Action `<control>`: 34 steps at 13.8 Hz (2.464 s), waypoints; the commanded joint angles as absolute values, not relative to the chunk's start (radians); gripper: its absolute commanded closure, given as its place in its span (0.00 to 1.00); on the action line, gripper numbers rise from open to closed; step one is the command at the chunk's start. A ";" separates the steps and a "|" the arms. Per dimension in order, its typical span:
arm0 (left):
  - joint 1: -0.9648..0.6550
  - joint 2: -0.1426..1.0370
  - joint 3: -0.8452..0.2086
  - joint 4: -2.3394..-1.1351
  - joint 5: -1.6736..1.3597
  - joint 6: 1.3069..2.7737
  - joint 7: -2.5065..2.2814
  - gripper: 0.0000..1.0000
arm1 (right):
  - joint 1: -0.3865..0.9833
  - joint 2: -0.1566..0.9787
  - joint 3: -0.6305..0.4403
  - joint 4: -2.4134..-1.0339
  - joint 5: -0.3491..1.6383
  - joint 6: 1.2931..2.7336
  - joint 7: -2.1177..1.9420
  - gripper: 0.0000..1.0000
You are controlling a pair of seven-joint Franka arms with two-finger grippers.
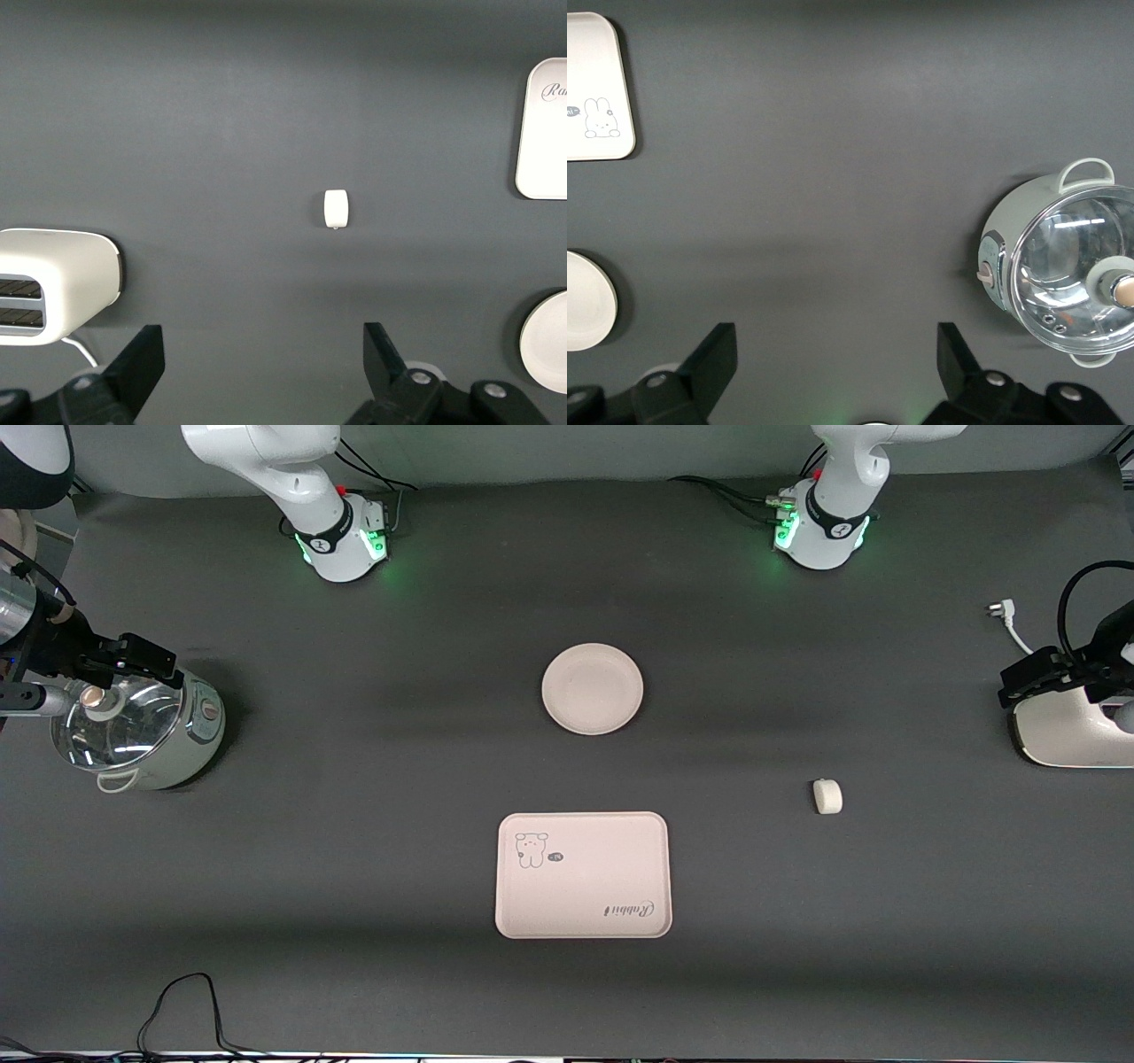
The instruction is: Place bun in plate and plate on tray
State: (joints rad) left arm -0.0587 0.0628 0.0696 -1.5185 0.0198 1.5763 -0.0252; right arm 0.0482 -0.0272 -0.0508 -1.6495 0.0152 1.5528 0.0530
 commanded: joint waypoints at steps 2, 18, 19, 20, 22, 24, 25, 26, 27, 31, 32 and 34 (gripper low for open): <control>-0.087 0.069 0.092 -1.493 0.032 1.551 -0.015 0.00 | 0.058 -0.037 -0.054 -1.655 0.005 1.551 0.034 0.00; -0.089 0.169 0.083 -1.569 -0.011 1.557 -0.020 0.00 | 0.057 -0.032 -0.055 -1.661 0.006 1.557 0.034 0.00; -0.081 0.185 0.083 -1.595 -0.020 1.571 -0.021 0.00 | 0.057 -0.031 -0.057 -1.667 0.006 1.559 0.034 0.00; -0.078 0.189 0.083 -1.645 -0.046 1.624 -0.021 0.00 | 0.057 -0.026 -0.057 -1.667 0.006 1.562 0.034 0.00; -0.093 0.198 0.083 -1.792 -0.067 1.783 -0.026 0.00 | 0.057 -0.023 -0.057 -1.675 0.006 1.568 0.034 0.00; -0.139 0.242 0.078 -1.891 -0.072 1.914 -0.055 0.00 | 0.057 -0.021 -0.057 -1.686 0.006 1.575 0.034 0.00; -0.161 0.288 0.077 -1.890 -0.074 1.936 -0.078 0.00 | 0.057 -0.021 -0.057 -1.689 0.006 1.577 0.034 0.00; -0.178 0.325 0.077 -1.885 -0.084 1.977 -0.095 0.00 | 0.057 -0.018 -0.057 -1.689 0.006 1.580 0.034 0.00; -0.184 0.356 0.077 -1.891 -0.089 2.038 -0.095 0.00 | 0.057 -0.017 -0.058 -1.690 0.006 1.585 0.034 0.00; -0.178 0.501 0.063 -1.890 -0.080 2.224 -0.020 0.00 | 0.057 -0.021 -0.058 -1.697 0.006 1.583 0.032 0.00; -0.172 0.527 0.063 -1.890 -0.080 2.256 -0.003 0.00 | 0.057 -0.021 -0.058 -1.698 0.006 1.583 0.032 0.00; -0.170 0.564 0.064 -1.891 -0.077 2.311 -0.002 0.00 | 0.057 -0.025 -0.057 -1.697 0.006 1.579 0.034 0.00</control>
State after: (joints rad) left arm -0.1740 0.5408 0.0613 -1.8995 -0.0749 2.2764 -0.0292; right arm 0.0483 -0.0140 -0.0511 -1.6889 0.0152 1.5708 0.0530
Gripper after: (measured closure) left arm 0.000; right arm 0.000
